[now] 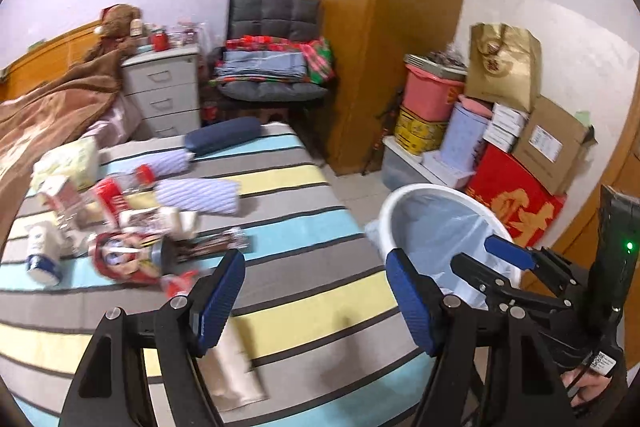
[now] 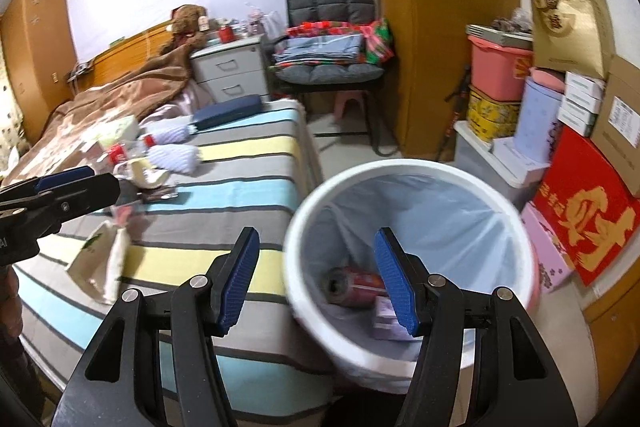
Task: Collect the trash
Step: 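Move both tools back toward the cluttered table, then grasp the white yogurt cup with the left tool while the right tool grasps the white tissue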
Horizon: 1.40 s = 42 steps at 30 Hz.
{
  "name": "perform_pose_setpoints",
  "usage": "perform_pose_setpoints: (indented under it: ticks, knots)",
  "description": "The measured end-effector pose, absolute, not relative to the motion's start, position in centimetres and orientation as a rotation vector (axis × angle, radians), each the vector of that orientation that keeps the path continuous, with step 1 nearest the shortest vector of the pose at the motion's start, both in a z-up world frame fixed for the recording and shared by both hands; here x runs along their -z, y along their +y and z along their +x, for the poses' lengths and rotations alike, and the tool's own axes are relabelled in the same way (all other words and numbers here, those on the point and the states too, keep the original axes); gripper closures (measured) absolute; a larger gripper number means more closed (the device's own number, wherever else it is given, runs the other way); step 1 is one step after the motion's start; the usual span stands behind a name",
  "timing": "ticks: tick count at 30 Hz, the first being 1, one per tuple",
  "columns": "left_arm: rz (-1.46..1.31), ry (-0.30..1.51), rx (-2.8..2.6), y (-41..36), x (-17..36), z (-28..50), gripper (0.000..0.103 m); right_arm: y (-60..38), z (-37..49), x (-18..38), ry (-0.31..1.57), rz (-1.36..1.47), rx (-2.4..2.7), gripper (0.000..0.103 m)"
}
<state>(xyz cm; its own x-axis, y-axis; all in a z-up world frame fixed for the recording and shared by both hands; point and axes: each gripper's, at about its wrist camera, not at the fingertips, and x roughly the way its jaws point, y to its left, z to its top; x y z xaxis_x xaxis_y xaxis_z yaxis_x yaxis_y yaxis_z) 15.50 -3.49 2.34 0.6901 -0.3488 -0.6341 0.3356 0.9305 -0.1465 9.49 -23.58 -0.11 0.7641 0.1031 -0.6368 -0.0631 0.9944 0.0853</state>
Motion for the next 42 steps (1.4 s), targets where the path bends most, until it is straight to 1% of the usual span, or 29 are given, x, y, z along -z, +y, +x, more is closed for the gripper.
perform_pose_setpoints:
  ticks: [11, 19, 28, 38, 39, 42]
  knots:
    - [-0.083, 0.698, 0.183, 6.9, -1.8, 14.5, 0.030, -17.2, 9.7, 1.0, 0.728, 0.012, -0.238, 0.042]
    - [-0.115, 0.708, 0.073, 12.7, -0.7, 14.8, 0.030, -13.0, 10.1, 2.2, 0.787, 0.042, -0.352, 0.042]
    - [-0.125, 0.728, 0.024, 16.8, 0.8, 15.5, 0.030, -9.5, 11.1, 3.7, 0.861, 0.040, -0.390, 0.042]
    - [-0.147, 0.756, -0.026, 20.6, 2.4, 18.1, 0.030, -7.9, 11.9, 4.3, 0.909, 0.024, -0.410, 0.042]
    - [-0.144, 0.759, -0.026, 20.8, 2.5, 18.6, 0.030, -7.7, 11.9, 4.4, 0.914, 0.025, -0.419, 0.043]
    - [-0.164, 0.776, -0.027, 21.7, 3.0, 20.0, 0.030, -7.4, 12.1, 4.5, 0.924, 0.025, -0.439, 0.050]
